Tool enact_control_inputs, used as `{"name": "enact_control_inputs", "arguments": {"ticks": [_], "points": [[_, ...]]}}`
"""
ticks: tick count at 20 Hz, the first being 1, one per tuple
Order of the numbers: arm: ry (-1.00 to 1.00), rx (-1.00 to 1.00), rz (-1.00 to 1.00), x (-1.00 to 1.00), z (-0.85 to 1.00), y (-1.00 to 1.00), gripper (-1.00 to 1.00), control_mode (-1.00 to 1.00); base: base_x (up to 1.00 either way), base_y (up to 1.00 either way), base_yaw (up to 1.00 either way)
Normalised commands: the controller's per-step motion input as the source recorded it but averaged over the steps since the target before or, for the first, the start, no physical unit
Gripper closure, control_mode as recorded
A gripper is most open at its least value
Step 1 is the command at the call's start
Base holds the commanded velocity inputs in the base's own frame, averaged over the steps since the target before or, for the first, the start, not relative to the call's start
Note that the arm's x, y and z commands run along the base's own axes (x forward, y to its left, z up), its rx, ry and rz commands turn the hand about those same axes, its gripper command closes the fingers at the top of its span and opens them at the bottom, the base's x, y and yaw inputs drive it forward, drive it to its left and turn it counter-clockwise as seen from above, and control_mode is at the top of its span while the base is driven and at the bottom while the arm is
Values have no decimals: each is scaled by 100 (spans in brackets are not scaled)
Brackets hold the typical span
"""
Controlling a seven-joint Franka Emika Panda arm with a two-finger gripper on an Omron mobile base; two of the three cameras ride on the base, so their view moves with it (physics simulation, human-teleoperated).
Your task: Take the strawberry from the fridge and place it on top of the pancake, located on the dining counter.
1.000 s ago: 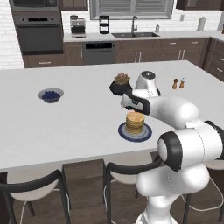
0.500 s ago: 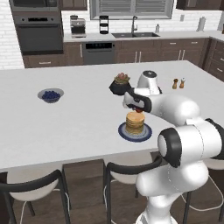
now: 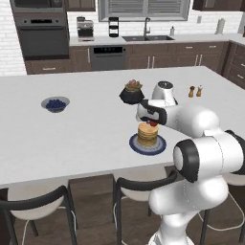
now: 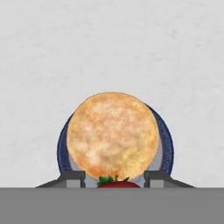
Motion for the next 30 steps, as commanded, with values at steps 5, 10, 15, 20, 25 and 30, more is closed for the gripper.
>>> {"name": "enact_control_inputs", "arguments": {"ticks": [5,10,15,20,25,30], "points": [[0,0,0,26,0,0,100,-100,0,0,0],[0,0,0,17,-8,0,100,-100,0,0,0],[0,0,0,0,-14,0,100,-100,0,0,0],[0,0,0,1,-9,0,100,-100,0,0,0],[0,0,0,0,-8,0,100,-100,0,0,0],[0,0,0,0,-5,0,100,-100,0,0,0]]}}
